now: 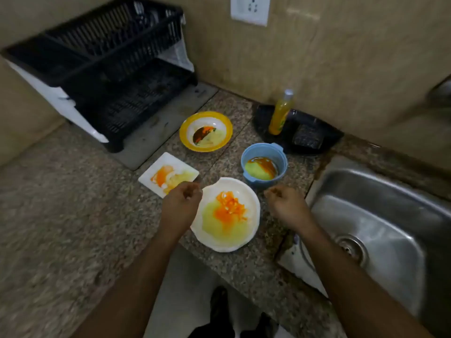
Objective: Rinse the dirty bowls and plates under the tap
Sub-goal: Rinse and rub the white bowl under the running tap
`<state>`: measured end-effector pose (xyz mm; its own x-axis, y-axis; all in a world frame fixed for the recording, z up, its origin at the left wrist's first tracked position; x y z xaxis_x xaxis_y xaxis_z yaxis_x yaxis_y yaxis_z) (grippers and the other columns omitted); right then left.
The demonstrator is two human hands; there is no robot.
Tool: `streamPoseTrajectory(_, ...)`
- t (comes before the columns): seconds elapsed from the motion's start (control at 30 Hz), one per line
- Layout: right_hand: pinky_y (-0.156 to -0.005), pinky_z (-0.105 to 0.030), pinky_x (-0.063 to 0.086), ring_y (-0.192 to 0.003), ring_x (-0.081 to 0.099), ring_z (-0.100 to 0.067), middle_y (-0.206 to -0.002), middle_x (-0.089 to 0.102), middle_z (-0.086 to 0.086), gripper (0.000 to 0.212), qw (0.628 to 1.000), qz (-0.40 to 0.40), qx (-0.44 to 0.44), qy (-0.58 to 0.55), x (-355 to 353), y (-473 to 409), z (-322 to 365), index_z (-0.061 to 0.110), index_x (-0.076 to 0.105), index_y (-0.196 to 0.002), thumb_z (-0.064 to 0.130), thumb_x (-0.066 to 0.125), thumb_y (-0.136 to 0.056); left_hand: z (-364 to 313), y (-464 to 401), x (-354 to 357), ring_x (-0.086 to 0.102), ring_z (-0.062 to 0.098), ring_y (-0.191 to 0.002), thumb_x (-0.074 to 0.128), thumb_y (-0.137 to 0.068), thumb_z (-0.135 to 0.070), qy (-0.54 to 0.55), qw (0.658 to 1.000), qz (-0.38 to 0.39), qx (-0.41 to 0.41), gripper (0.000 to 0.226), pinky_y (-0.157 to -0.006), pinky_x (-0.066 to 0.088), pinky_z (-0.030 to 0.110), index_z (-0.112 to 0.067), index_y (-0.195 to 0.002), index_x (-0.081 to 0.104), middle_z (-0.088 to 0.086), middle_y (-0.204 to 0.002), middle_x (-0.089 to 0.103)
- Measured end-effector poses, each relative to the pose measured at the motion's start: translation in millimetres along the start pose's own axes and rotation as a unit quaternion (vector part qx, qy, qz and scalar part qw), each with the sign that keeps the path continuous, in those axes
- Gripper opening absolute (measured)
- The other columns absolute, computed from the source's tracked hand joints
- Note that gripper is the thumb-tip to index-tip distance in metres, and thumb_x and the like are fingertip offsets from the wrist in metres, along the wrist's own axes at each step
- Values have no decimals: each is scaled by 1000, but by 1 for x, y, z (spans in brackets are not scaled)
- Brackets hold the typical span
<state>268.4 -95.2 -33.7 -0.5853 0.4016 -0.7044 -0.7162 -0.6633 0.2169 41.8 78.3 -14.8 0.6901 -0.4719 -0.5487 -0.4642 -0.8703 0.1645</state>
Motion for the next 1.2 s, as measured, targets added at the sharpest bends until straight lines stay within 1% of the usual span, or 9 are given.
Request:
streamPoseTrajectory(0.1,-74,-38,53,-74,64,-21,-80,67,1,35,994,83,0,67,28,-1,1,26,66,-87,53,45,-92,13,6,-8,62,25,-91,63,-91,-34,-137,989,-51,-2,27,-72,46,33,-14,-110,64,6,-99,66)
streamPoseTrajectory(0.27,-68,-32,46,-88,62,-24,-101,66,-6,34,987,120,-9,109,51,3,3,17,60,-116,43,49,-96,42,7,7,63,28,-91,60,-92,-41,-199,977,3,-81,33,-71,46,34,-14,-110,55,7,-101,65)
streamPoseTrajectory(0.43,-74,-33,47,-95,61,-26,-107,65,-10,27,986,110,-27,119,51,4,10,11,60,-115,28,48,-98,56,1,19,63,29,-93,55,-96,-36,-212,973,41,-81,28,-78,49,35,-9,-102,61,9,-99,67)
streamPoseTrajectory(0.7,-76,-30,46,-96,60,-25,-109,64,-11,27,989,120,-28,76,30,23,-6,10,58,-120,22,46,-98,38,28,26,59,26,-69,55,-96,-27,-144,985,79,-59,28,-61,47,37,-16,-71,47,7,-72,57)
streamPoseTrajectory(0.8,-73,-30,48,-89,61,-23,-104,65,-10,25,993,102,-23,53,-1,29,-17,11,60,-113,24,47,-97,2,34,33,62,27,-68,57,-94,-26,-151,986,69,-22,23,-64,53,45,-6,-81,57,9,-73,62)
streamPoseTrajectory(0.9,-69,-32,49,-84,63,-22,-99,67,-10,25,997,61,-13,39,-47,36,-38,10,62,-110,25,49,-95,-36,37,61,65,21,-73,58,-94,-26,-134,985,110,12,13,-67,57,44,-17,-86,62,3,-80,66)
streamPoseTrajectory(1.0,-68,-41,57,-77,66,-22,-93,69,-8,23,1000,24,-4,-2,-95,45,-62,12,63,-108,24,49,-93,-80,42,107,68,19,-88,57,-97,-34,-82,981,168,51,19,-76,59,44,-25,-112,64,0,-102,70)
streamPoseTrajectory(1.1,-60,-32,55,-74,65,-15,-90,69,-2,20,999,-24,26,-22,-143,52,-92,16,64,-103,26,49,-94,-125,44,150,64,20,-101,51,-98,-41,-46,976,195,87,33,-89,53,41,-25,-124,62,-1,-112,67)
streamPoseTrajectory(1.2,-53,-24,50,-71,66,-11,-87,70,0,20,993,-69,63,-68,-185,60,-123,17,65,-102,30,52,-96,-162,41,192,65,23,-100,49,-100,-39,-33,969,216,114,30,-87,53,40,-23,-119,64,4,-109,69)
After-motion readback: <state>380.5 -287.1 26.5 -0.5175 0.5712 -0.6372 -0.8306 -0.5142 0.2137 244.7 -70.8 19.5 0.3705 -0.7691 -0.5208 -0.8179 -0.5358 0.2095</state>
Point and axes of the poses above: each hand's wrist, its own y-axis away from the middle knuckle, its own x-axis out of the palm, z = x × y, the point moved 9 cm from there along -y, towards the middle knuckle
